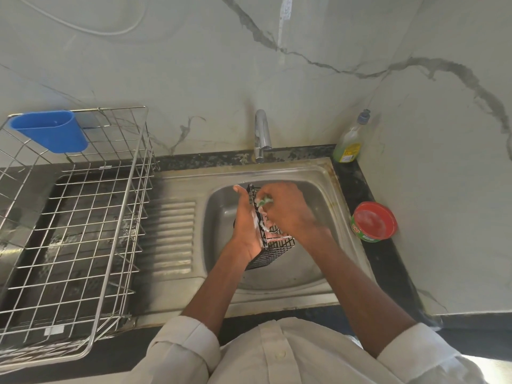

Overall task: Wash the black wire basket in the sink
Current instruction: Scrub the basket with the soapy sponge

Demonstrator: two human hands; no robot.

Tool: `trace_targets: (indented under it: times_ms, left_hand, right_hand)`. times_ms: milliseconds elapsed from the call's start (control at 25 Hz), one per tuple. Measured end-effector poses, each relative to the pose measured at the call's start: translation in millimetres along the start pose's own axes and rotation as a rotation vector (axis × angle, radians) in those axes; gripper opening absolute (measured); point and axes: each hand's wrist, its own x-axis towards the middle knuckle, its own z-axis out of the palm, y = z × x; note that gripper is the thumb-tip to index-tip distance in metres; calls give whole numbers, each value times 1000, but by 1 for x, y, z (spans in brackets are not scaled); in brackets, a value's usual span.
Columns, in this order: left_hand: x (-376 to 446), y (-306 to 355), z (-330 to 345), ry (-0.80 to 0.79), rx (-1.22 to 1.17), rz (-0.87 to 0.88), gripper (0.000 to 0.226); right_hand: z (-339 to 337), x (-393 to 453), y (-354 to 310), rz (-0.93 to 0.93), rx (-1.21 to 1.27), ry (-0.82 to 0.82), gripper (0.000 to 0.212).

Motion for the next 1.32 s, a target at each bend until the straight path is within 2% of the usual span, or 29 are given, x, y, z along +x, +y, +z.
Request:
trace_targets:
  times_ms: [120, 240, 360, 480, 600, 720, 800, 880, 1000, 1160, 1240, 1320]
  left_hand:
    - [3, -1, 1, -36, 52, -26, 110]
    - [5, -2, -1, -38, 41, -36, 112]
    - [7, -6, -1, -55, 38, -28, 111]
    - [11, -8, -3, -54, 33, -18, 109]
    - [12, -7, -5, -63, 41, -27, 116]
    - [6, -6, -1, -66, 51, -30, 111]
    - [3, -6, 3, -70, 52, -10, 106]
    - [0, -6, 5, -68, 46, 3, 106]
    - [0, -4, 2, -56, 20, -15, 112]
    - [1, -2, 1, -99, 6, -45, 112]
    - [2, -1, 3, -110, -2, -61, 115]
    - [2, -1, 3, -82, -4, -62, 113]
  right_hand:
    - [2, -3, 11, 88, 151, 128, 21]
    - [3, -6, 21, 225, 512, 216, 16]
    - [1, -10, 21, 385, 964, 137, 4]
    - [-2, -13, 22, 465, 1208, 62, 9]
    - [-2, -13, 23, 421, 1163, 49, 23]
    - [0, -7, 17, 296, 764, 123, 35]
    - [0, -3, 11, 137, 435, 183, 34]
    - [1, 2, 7, 52, 256, 251, 30]
    - [2, 6, 10, 73, 269, 310, 27]
    - [1, 7, 17, 192, 571, 190, 44]
    - [1, 9, 18, 235, 728, 155, 43]
    - [-1, 10, 16, 248, 716, 160, 37]
